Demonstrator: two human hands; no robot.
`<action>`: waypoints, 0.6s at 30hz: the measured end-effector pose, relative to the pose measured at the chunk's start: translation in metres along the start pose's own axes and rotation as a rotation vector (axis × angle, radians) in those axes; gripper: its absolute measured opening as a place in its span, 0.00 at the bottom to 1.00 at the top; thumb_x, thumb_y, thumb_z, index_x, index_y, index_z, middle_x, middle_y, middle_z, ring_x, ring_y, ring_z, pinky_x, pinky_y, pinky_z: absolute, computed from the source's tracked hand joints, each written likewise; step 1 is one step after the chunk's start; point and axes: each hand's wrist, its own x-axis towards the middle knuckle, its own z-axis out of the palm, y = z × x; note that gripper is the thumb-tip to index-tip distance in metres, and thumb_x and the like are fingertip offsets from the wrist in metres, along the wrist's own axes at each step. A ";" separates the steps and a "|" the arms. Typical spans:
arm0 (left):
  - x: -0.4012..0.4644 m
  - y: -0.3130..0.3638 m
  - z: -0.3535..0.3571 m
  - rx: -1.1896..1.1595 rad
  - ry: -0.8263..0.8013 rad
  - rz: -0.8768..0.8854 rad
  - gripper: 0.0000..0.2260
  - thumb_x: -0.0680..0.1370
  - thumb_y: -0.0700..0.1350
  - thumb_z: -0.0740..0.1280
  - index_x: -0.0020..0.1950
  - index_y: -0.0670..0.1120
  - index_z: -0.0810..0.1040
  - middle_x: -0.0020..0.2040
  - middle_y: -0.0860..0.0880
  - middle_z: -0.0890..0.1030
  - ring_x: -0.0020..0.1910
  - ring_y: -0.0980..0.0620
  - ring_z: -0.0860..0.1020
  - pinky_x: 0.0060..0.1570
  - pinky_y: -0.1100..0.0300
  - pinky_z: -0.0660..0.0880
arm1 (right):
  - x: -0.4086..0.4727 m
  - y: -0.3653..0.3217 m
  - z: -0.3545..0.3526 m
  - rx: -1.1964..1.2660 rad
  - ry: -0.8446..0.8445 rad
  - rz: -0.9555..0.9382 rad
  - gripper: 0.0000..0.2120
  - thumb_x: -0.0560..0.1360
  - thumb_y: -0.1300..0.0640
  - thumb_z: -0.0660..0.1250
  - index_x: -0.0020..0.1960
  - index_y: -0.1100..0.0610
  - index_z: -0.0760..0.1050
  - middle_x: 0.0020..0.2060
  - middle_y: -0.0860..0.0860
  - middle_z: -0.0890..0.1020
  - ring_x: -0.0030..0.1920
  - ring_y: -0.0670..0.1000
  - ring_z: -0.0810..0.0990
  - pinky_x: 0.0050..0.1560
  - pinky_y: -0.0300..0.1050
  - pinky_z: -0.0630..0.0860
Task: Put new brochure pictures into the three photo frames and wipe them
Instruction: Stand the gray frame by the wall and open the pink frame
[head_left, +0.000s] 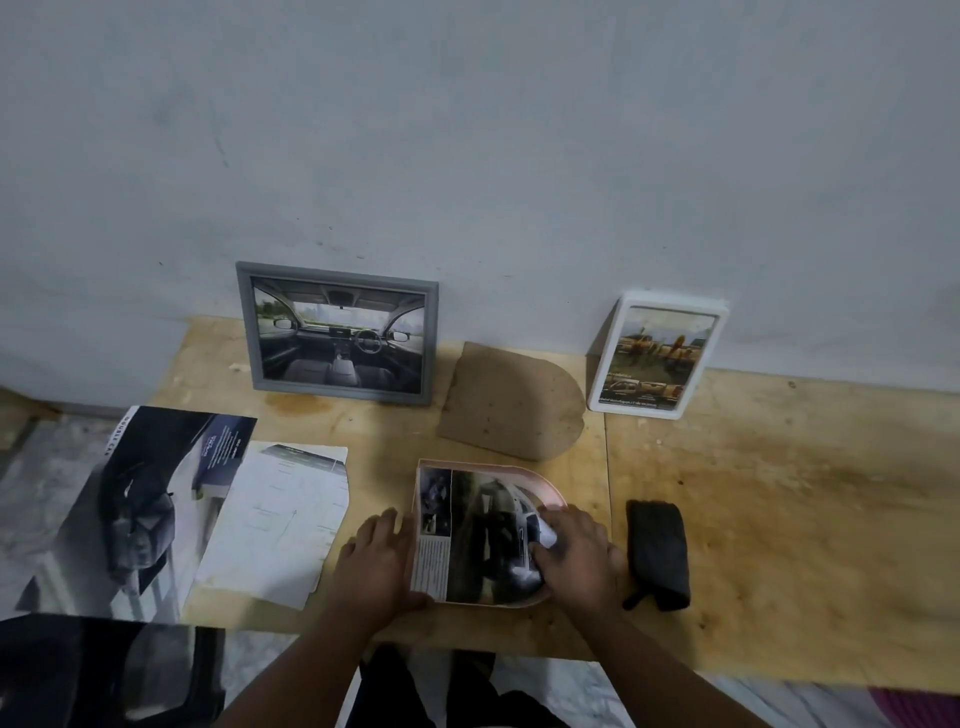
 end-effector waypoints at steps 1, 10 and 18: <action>-0.001 0.000 0.000 0.004 -0.003 0.000 0.53 0.67 0.73 0.71 0.83 0.51 0.51 0.81 0.47 0.57 0.79 0.43 0.57 0.74 0.45 0.64 | -0.002 -0.003 -0.004 0.177 -0.020 0.007 0.16 0.75 0.50 0.70 0.61 0.37 0.75 0.59 0.36 0.79 0.60 0.45 0.77 0.59 0.49 0.75; -0.013 0.019 -0.054 -1.071 0.139 -0.242 0.25 0.80 0.58 0.69 0.76 0.53 0.71 0.66 0.51 0.80 0.62 0.50 0.80 0.61 0.49 0.79 | 0.021 -0.052 -0.057 0.947 -0.198 0.052 0.25 0.75 0.61 0.73 0.69 0.49 0.73 0.64 0.53 0.81 0.64 0.54 0.81 0.61 0.62 0.80; -0.021 -0.047 -0.082 -1.610 0.293 -0.579 0.21 0.81 0.57 0.68 0.71 0.48 0.76 0.68 0.51 0.78 0.64 0.45 0.79 0.63 0.48 0.77 | 0.057 -0.184 -0.054 0.888 -0.303 -0.101 0.20 0.77 0.66 0.70 0.63 0.47 0.76 0.60 0.57 0.84 0.59 0.58 0.84 0.55 0.61 0.83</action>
